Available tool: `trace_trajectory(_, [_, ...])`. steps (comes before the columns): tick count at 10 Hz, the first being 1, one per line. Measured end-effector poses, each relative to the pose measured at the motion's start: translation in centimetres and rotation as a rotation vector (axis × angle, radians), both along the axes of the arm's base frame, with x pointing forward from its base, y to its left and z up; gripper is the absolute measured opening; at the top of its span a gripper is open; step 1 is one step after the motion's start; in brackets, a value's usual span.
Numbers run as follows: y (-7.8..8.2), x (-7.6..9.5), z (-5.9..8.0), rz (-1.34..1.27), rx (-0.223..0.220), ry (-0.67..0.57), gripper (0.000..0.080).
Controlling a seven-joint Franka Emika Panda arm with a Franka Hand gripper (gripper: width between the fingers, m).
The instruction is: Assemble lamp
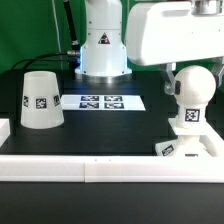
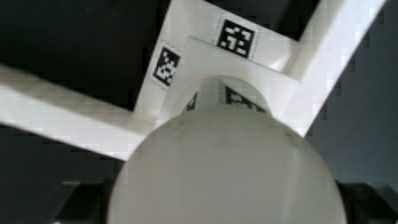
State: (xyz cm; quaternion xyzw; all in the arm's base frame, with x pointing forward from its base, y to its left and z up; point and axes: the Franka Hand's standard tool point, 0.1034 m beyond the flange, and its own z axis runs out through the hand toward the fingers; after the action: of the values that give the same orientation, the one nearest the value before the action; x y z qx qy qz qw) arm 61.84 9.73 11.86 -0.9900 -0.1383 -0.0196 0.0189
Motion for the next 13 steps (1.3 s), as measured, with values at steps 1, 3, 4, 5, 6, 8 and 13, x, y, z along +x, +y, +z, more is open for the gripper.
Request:
trace_trajectory(1, [-0.08,0.02,0.01,-0.113,0.003,0.004,0.0579])
trace_trajectory(3, [-0.18,0.04,0.03,-0.302,0.009,0.013,0.058])
trace_trajectory(4, [-0.24,0.06,0.04,-0.415,0.013,0.017,0.058])
trace_trajectory(5, [-0.19,0.0,0.01,-0.505,0.014,0.023,0.058])
trace_trajectory(6, [-0.16,-0.05,-0.03,-0.587,0.016,0.027,0.058])
trace_trajectory(8, [-0.14,-0.16,-0.09,-0.771,0.029,0.045,0.058])
trace_trajectory(13, [-0.18,-0.55,-0.27,-1.087,0.068,0.123,0.058])
